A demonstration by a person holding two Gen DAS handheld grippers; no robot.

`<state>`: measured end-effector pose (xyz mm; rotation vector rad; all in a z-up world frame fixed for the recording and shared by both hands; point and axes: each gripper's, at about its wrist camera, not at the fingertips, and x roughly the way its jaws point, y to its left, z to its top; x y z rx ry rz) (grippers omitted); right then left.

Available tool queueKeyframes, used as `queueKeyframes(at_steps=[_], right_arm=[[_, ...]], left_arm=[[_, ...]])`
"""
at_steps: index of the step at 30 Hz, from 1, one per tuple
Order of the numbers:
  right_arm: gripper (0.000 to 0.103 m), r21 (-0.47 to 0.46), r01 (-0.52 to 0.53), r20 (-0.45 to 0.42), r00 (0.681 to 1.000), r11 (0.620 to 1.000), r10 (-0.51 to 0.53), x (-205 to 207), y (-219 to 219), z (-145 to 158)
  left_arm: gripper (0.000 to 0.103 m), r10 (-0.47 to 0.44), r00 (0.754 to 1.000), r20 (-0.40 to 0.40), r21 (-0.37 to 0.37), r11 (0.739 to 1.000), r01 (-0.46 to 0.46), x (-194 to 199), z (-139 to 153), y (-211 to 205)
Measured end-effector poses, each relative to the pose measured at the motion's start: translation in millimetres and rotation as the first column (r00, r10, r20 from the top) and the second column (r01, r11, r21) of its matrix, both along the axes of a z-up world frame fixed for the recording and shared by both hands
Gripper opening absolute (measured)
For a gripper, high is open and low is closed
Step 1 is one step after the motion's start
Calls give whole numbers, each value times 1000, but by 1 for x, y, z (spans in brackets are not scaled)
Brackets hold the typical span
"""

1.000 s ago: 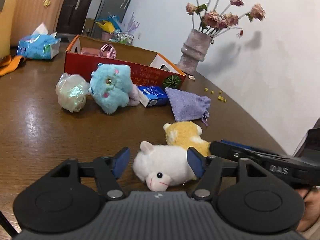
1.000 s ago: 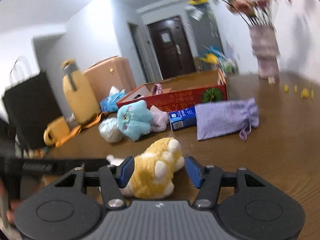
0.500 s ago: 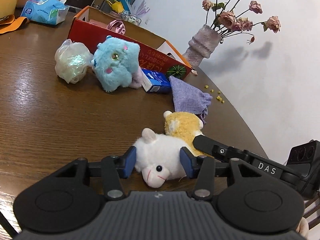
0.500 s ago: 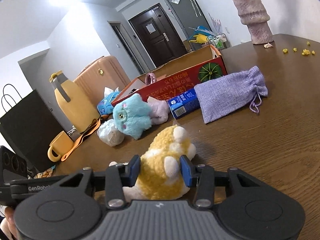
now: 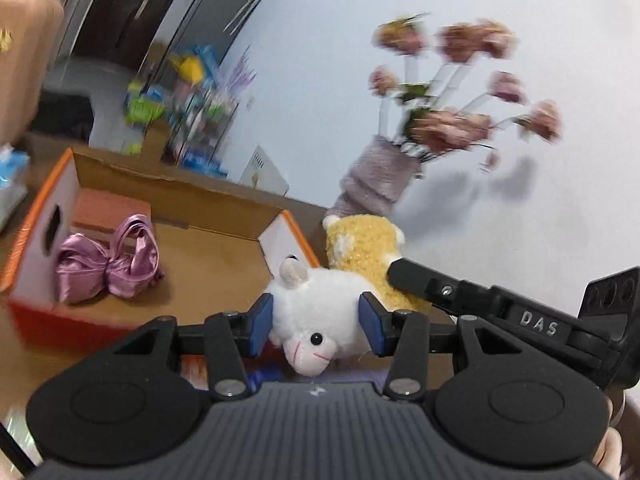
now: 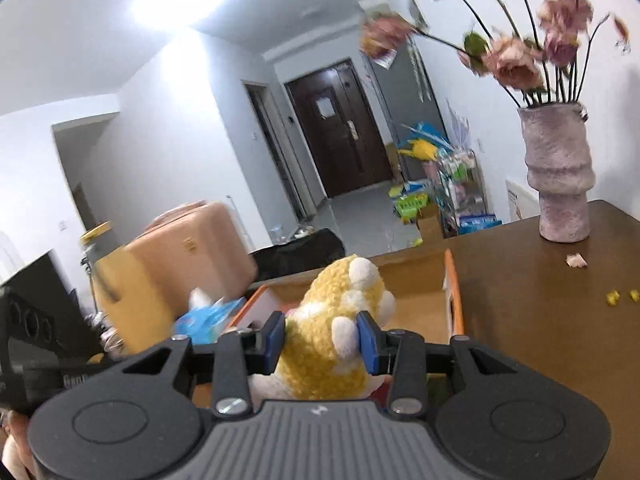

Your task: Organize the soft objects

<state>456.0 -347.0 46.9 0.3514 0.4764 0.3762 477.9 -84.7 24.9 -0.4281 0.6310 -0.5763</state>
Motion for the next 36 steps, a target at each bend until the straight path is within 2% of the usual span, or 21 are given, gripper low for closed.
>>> queueKeyframes(at_steps=[2, 4, 6, 8, 10, 11, 14, 17, 21, 24, 26, 27, 28, 29, 30, 31, 33, 36], right_arm=[[35, 4, 2, -66, 998, 1000, -2, 40, -6, -13], [35, -9, -3, -138, 990, 1000, 1, 74, -7, -34], [35, -9, 17, -188, 982, 1000, -18, 90, -8, -51], [35, -56, 15, -203, 979, 998, -26, 97, -3, -65], [36, -147, 6, -214, 976, 989, -38, 97, 7, -72], [36, -197, 2, -219, 975, 980, -46, 96, 13, -72], [35, -342, 26, -183, 979, 939, -93, 89, 27, -70], [35, -382, 48, -163, 979, 923, -119, 80, 31, -58], [35, -372, 59, -109, 988, 926, -107, 59, 28, -19], [37, -414, 67, -52, 994, 908, -97, 36, 32, 16], [51, -437, 78, -6, 996, 896, -89, 14, 36, 39], [56, -443, 90, 25, 996, 892, -88, 2, 35, 49], [65, -445, 108, 73, 994, 889, -84, -12, 37, 59], [77, -442, 125, 120, 990, 888, -79, -24, 38, 66], [82, -432, 143, 179, 981, 890, -71, -38, 39, 71], [89, -420, 163, 237, 969, 893, -65, -50, 41, 74], [91, -403, 195, 309, 949, 894, -68, -68, 46, 79], [92, -391, 205, 318, 945, 897, -77, -83, 53, 84]], left_arm=[[46, 16, 998, -68, -7, 1000, -16, 38, -15, -6], [47, 41, 993, -113, 34, 999, -38, 64, -33, -14], [46, 53, 989, -139, 65, 997, -44, 79, -50, -22], [46, 65, 984, -167, 83, 995, -52, 86, -62, -25], [43, 51, 981, -188, 127, 992, -27, 88, -70, -31], [41, 38, 984, -177, 142, 990, -13, 87, -69, -34], [41, 26, 986, -164, 189, 982, 5, 85, -65, -42], [41, 43, 989, -140, 229, 973, -9, 81, -54, -40], [41, 61, 997, -43, 275, 960, -47, 53, -15, -24], [43, 100, 994, 48, 345, 932, -110, 23, 23, -7], [47, 140, 980, 139, 403, 896, -185, -3, 46, 6], [55, 158, 968, 193, 428, 875, -228, -15, 56, 10], [63, 166, 950, 266, 453, 848, -275, -32, 66, 16], [79, 182, 922, 341, 449, 830, -330, -49, 74, 23], [86, 196, 890, 411, 427, 822, -378, -66, 81, 30], [87, 204, 864, 460, 403, 819, -408, -79, 85, 36], [91, 221, 830, 512, 377, 811, -448, -102, 93, 43], [93, 225, 812, 539, 368, 804, -467, -125, 100, 47]])
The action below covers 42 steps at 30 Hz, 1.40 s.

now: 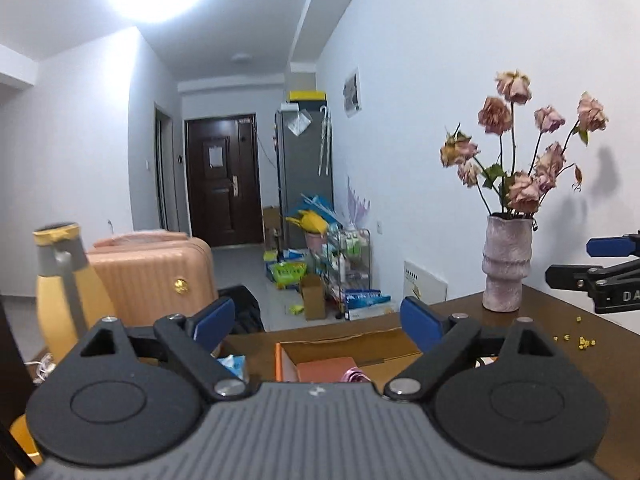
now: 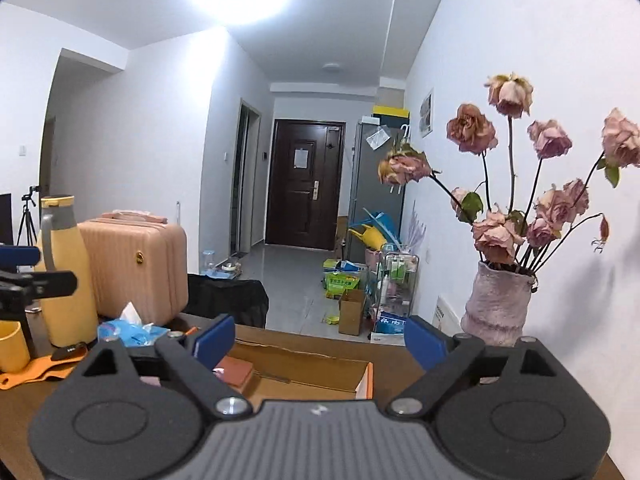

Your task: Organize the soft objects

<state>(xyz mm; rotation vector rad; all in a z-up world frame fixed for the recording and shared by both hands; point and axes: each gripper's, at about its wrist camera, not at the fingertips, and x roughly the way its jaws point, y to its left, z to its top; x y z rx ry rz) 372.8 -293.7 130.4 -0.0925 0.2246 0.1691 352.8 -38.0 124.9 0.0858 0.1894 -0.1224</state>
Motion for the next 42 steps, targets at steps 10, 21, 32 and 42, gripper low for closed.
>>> queueKeyframes(at_steps=[10, 21, 32, 42], right_arm=[[93, 35, 10, 70, 997, 999, -12, -88, 14, -7], [103, 168, -52, 53, 998, 984, 44, -249, 22, -87], [103, 144, -40, 36, 999, 989, 35, -286, 38, -120], [89, 235, -38, -149, 986, 971, 74, -215, 28, -142]], left_arm=[[100, 30, 999, 44, -15, 999, -29, -86, -16, 27], [103, 26, 999, 45, -39, 999, -25, -247, -95, 53], [103, 28, 1000, -3, 5, 1000, -28, -259, -103, 52], [91, 30, 992, -123, -27, 999, -33, -187, -126, 32]])
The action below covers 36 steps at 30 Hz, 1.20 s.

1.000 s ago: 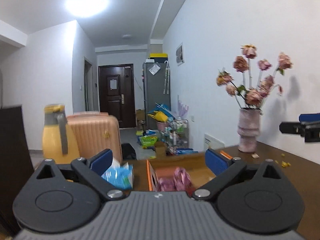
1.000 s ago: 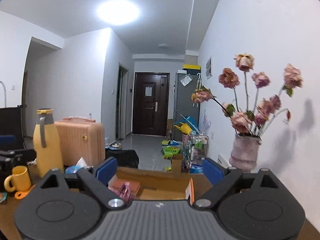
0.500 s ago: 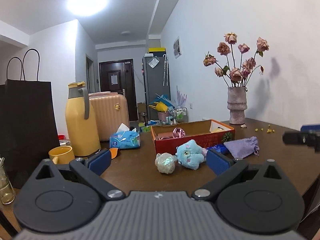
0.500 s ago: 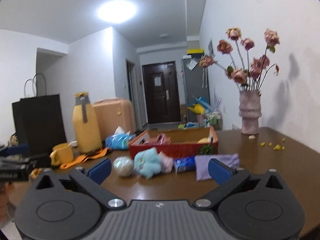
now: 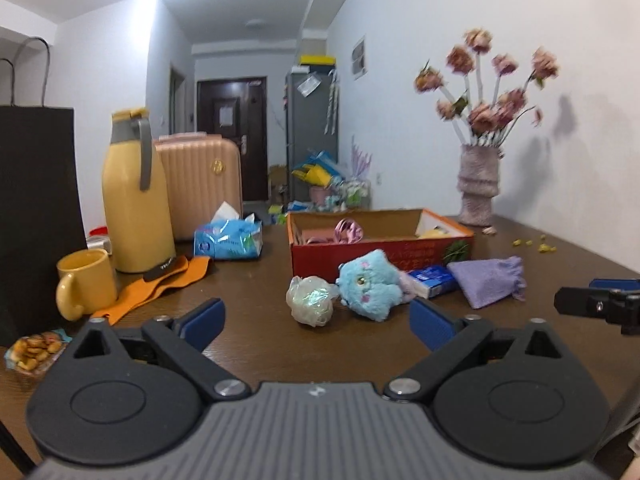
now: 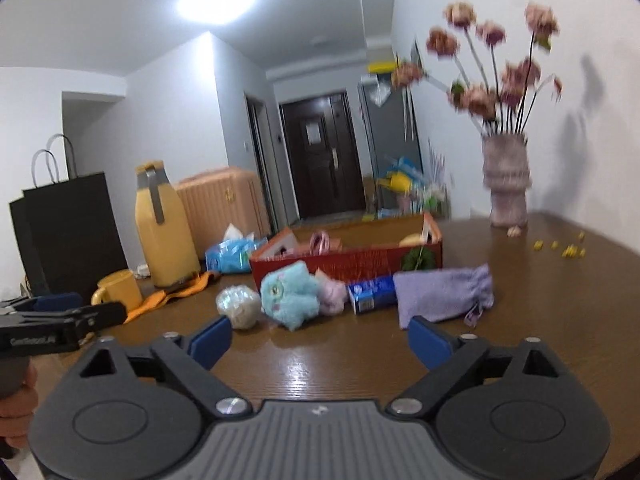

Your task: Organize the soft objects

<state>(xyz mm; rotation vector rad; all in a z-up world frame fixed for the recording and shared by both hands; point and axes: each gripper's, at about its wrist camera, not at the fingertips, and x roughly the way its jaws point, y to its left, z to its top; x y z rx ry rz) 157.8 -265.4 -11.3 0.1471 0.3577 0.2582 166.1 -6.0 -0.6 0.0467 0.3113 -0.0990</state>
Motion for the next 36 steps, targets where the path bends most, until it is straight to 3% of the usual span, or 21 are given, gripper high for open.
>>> queueKeyframes(at_steps=[3, 7, 11, 12, 14, 18, 19, 21, 22, 25, 30, 31, 34, 36], right_arm=[[85, 1, -25, -27, 999, 1000, 25, 35, 7, -6], [75, 35, -65, -87, 994, 997, 68, 98, 18, -14], [71, 76, -108, -134, 984, 991, 117, 168, 31, -27], [71, 75, -120, -145, 981, 990, 130, 181, 36, -30], [67, 100, -136, -177, 972, 986, 152, 209, 41, -40], [65, 208, -140, -264, 945, 968, 193, 245, 41, -58], [61, 229, -143, -274, 940, 963, 205, 249, 41, -62], [52, 256, -154, -291, 929, 954, 228, 256, 43, -70], [45, 284, -162, -290, 925, 945, 246, 257, 43, -73], [39, 277, -159, -291, 926, 948, 241, 250, 46, -69], [30, 279, -223, -259, 919, 934, 297, 208, 37, -39], [17, 290, -248, -255, 911, 925, 324, 194, 33, -36], [12, 315, -274, -287, 885, 909, 367, 160, 28, -39], [7, 305, -276, -330, 867, 911, 373, 142, 30, -45]], left_arm=[[75, -32, 999, -21, -8, 999, 32, 36, -6, -10], [65, -136, 987, -87, -58, 990, 131, 104, -7, -17], [63, -190, 952, -238, -85, 981, 175, 180, -12, -21], [55, -198, 944, -263, -96, 979, 179, 194, -14, -20], [49, -204, 928, -311, -114, 978, 176, 218, -20, -17], [39, -260, 878, -401, -246, 954, 170, 253, -34, -1], [38, -287, 869, -402, -289, 941, 177, 257, -36, 5], [28, -341, 847, -407, -347, 916, 202, 262, -37, 8], [28, -331, 850, -409, -345, 919, 192, 262, -38, 8], [26, -326, 860, -393, -347, 918, 190, 255, -34, 8], [25, -403, 878, -258, -383, 877, 290, 201, -2, 5], [25, -420, 873, -246, -379, 871, 312, 184, -1, 2], [25, -474, 834, -281, -408, 846, 343, 144, -14, -10], [24, -466, 829, -309, -410, 852, 326, 118, -26, -15]])
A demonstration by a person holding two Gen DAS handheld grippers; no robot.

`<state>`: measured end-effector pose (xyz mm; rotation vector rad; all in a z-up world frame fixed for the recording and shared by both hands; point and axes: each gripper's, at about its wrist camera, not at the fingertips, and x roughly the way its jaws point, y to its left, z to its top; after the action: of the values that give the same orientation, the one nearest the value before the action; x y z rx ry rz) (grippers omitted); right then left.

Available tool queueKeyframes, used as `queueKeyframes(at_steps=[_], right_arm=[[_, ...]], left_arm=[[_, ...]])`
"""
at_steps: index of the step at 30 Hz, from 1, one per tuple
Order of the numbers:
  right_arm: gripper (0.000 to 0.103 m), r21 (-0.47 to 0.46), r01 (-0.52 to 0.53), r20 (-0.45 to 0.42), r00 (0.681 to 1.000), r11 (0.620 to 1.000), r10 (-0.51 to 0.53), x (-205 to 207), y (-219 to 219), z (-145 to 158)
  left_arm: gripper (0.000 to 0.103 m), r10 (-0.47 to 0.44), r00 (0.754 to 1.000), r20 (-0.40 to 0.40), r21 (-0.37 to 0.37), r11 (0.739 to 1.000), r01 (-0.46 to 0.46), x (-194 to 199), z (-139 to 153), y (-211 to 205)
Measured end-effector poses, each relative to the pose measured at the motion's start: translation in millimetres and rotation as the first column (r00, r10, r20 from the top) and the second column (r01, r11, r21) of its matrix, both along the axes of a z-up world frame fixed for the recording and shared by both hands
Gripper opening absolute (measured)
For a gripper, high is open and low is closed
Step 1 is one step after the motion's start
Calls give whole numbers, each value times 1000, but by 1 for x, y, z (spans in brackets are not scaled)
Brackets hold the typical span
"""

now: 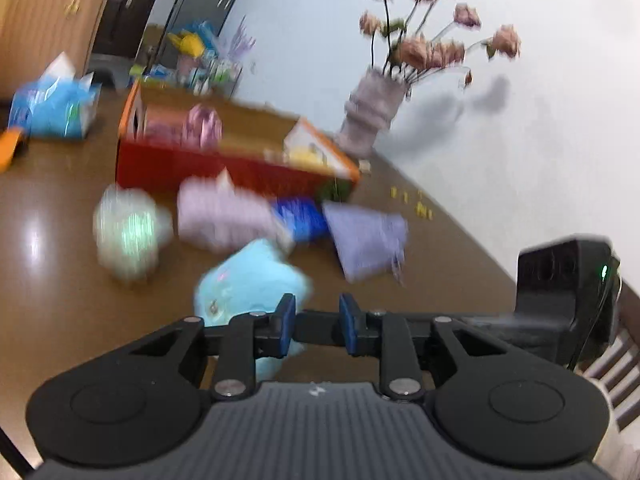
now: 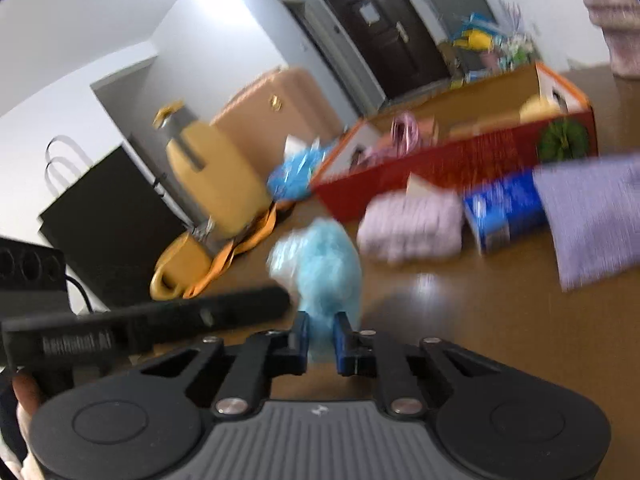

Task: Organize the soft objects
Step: 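Move both grippers down to the blue fluffy plush and close on it, then lift the blue plush with both grippers and carry it over the box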

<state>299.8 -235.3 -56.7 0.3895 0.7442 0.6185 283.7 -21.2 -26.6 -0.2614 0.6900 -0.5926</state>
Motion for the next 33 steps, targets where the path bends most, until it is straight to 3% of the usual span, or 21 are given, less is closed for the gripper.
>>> queueKeyframes(at_steps=[4, 7, 10, 14, 19, 24, 33], right_arm=[[10, -71, 27, 19, 1000, 997, -25, -36, -1, -5], [12, -77, 77, 54, 996, 994, -73, -50, -12, -1], [23, -80, 121, 71, 991, 989, -115, -49, -18, -1], [37, -80, 152, 95, 985, 985, -144, -35, -13, -3], [39, -42, 128, 57, 990, 991, -125, -17, -3, -15], [40, 8, 124, -8, 992, 992, -124, -3, 0, -33], [31, 28, 111, -15, 994, 993, -111, -4, 1, -32]], left_arm=[[25, 74, 997, -19, -5, 997, -74, -38, -9, 11], [39, 168, 986, 7, 47, 985, -168, -52, -11, 23], [43, 219, 976, -14, 78, 973, -217, -49, -20, 29], [50, 237, 971, -33, 43, 971, -235, -37, -25, 28], [49, 214, 973, -85, -15, 976, -216, -17, -31, 28], [35, 194, 968, -161, -38, 979, -202, -5, -49, 27], [33, 188, 971, -144, -47, 979, -197, -2, -46, 28]])
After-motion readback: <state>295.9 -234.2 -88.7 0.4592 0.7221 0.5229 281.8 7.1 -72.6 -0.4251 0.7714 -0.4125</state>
